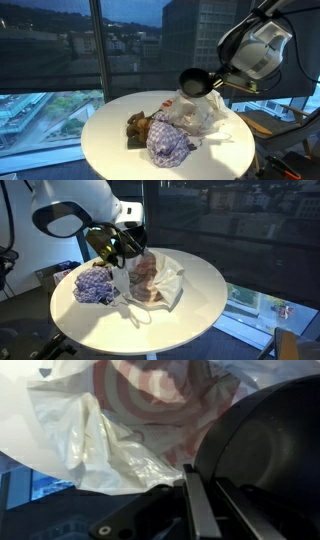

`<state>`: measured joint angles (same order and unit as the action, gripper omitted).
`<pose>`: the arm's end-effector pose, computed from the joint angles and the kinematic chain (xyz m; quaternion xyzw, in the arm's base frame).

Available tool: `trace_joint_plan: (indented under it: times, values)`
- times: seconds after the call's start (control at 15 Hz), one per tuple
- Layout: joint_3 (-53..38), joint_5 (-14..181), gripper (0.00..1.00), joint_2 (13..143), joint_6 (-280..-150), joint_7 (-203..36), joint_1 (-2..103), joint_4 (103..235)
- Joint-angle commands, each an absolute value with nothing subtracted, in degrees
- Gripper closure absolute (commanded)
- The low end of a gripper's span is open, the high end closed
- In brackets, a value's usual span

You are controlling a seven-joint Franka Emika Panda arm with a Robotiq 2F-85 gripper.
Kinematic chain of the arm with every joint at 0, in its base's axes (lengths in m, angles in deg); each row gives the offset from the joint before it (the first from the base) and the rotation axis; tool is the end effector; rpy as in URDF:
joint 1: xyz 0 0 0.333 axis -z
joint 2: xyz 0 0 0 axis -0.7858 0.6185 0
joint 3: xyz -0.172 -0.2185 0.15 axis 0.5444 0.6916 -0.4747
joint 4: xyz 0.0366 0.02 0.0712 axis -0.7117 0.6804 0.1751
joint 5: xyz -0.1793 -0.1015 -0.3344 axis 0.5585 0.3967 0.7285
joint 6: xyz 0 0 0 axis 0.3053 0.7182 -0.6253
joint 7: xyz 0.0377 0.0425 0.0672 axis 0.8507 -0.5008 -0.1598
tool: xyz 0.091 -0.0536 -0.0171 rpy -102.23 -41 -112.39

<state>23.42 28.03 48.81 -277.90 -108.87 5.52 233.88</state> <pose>0.4140 -0.0080 0.3457 -0.9042 0.2125 -0.3606 0.0853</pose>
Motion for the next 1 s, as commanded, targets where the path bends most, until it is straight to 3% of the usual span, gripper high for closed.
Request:
trace_joint_plan:
  times: [0.0,0.33,0.93]
  values:
    - [17.8,22.2,0.97,40.9,-272.4,-123.9,8.7,233.8]
    - [4.5,17.6,0.97,40.7,-258.5,-133.9,16.9,233.8]
    - [-9.4,56.4,0.97,46.3,-233.2,-110.2,33.7,229.2]
